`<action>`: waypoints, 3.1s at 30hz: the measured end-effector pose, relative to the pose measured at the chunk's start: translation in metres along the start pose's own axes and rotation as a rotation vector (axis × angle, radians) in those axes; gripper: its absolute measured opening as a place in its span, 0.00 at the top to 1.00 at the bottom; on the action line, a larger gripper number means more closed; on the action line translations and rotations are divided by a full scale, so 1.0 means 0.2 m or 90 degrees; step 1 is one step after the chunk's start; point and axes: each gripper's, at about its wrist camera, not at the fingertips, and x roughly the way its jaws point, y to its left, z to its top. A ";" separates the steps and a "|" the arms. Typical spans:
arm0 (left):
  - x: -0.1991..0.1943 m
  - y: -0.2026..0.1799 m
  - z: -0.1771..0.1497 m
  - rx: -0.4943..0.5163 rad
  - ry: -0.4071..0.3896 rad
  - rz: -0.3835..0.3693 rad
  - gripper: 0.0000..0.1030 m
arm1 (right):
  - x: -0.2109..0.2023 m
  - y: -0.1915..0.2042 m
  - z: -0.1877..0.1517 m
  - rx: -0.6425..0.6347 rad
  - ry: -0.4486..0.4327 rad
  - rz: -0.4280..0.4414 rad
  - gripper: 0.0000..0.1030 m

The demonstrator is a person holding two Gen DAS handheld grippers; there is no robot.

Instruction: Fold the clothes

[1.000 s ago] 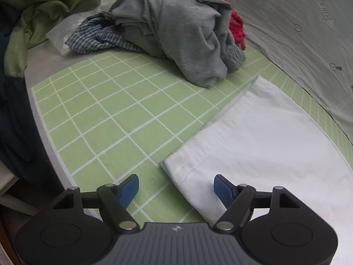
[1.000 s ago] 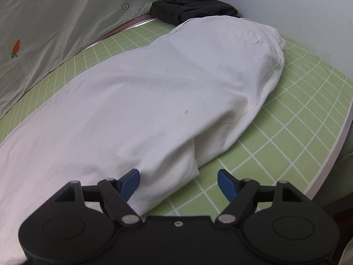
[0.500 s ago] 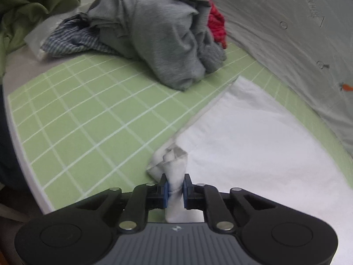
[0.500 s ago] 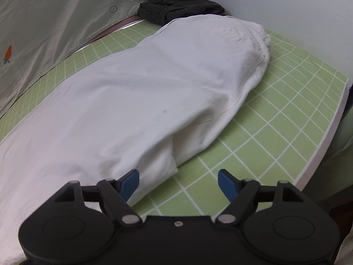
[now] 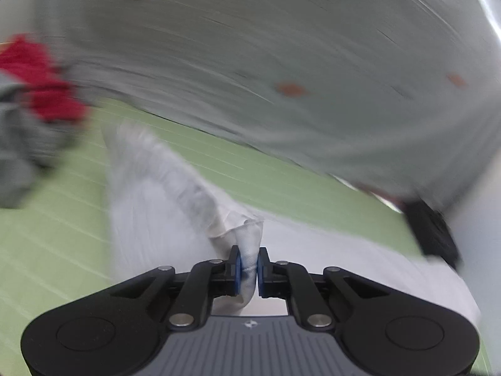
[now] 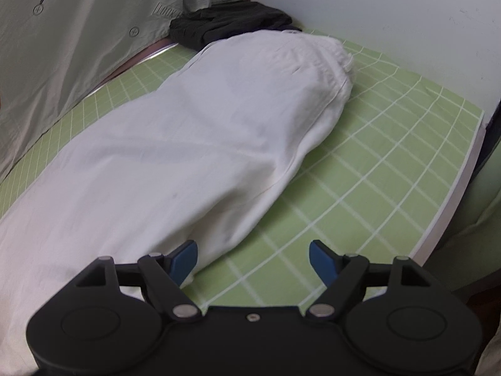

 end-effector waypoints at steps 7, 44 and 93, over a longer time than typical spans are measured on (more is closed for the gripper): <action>0.30 -0.28 -0.38 0.063 0.184 0.003 0.90 | 0.04 -0.16 0.07 0.006 0.006 -0.002 0.23; 0.18 -0.17 -0.08 0.012 0.167 0.116 0.18 | 0.51 -0.59 0.83 0.051 0.031 0.102 0.06; -0.06 0.28 -0.07 -0.018 0.165 0.157 0.17 | -0.37 0.63 0.22 -0.260 -0.226 0.206 0.88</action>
